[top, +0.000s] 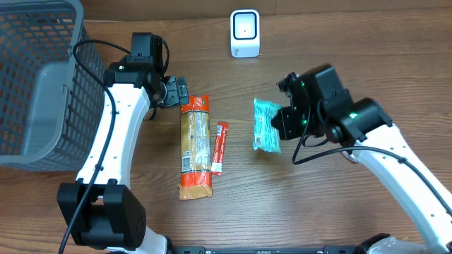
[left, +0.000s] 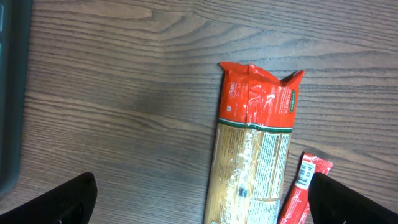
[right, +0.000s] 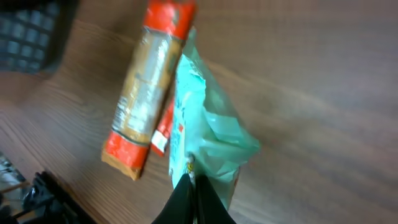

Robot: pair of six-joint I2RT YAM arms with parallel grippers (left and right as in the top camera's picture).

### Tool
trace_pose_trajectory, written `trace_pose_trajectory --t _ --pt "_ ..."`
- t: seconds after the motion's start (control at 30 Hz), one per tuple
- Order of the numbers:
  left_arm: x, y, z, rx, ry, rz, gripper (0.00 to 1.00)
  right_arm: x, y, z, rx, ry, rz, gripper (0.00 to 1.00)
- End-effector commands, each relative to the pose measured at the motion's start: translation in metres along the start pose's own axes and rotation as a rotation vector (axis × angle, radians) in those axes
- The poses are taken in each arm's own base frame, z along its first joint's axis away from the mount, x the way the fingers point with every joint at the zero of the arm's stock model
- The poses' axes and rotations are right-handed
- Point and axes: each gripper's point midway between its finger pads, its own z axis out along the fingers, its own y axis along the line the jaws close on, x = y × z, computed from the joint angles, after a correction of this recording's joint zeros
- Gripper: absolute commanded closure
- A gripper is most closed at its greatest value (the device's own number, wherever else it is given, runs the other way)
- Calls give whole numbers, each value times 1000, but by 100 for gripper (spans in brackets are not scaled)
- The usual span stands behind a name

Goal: Scan the item barcode

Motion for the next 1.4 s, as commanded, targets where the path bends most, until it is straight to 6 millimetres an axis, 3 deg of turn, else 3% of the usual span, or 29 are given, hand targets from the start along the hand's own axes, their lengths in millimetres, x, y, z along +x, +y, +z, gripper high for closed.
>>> trace_pose_trajectory --t 0.0,0.27,0.43,0.63,0.93,1.37 --pt "-6 1 -8 -1 -28 2 0 -37 23 -41 -16 -128 -148 96" --pt "-6 1 -8 -1 -28 2 0 -76 41 -98 50 -238 -278 96" --pt "-6 1 -8 -1 -28 2 0 -66 41 -101 55 -172 -258 96" --pt "-6 1 -8 -1 -28 2 1 -33 21 -74 87 -3 -201 96" --pt "-6 1 -8 -1 -28 2 0 -20 -53 -29 343 86 -44 96" --pt "-6 1 -8 -1 -28 2 0 27 -115 88 388 197 -8 96"
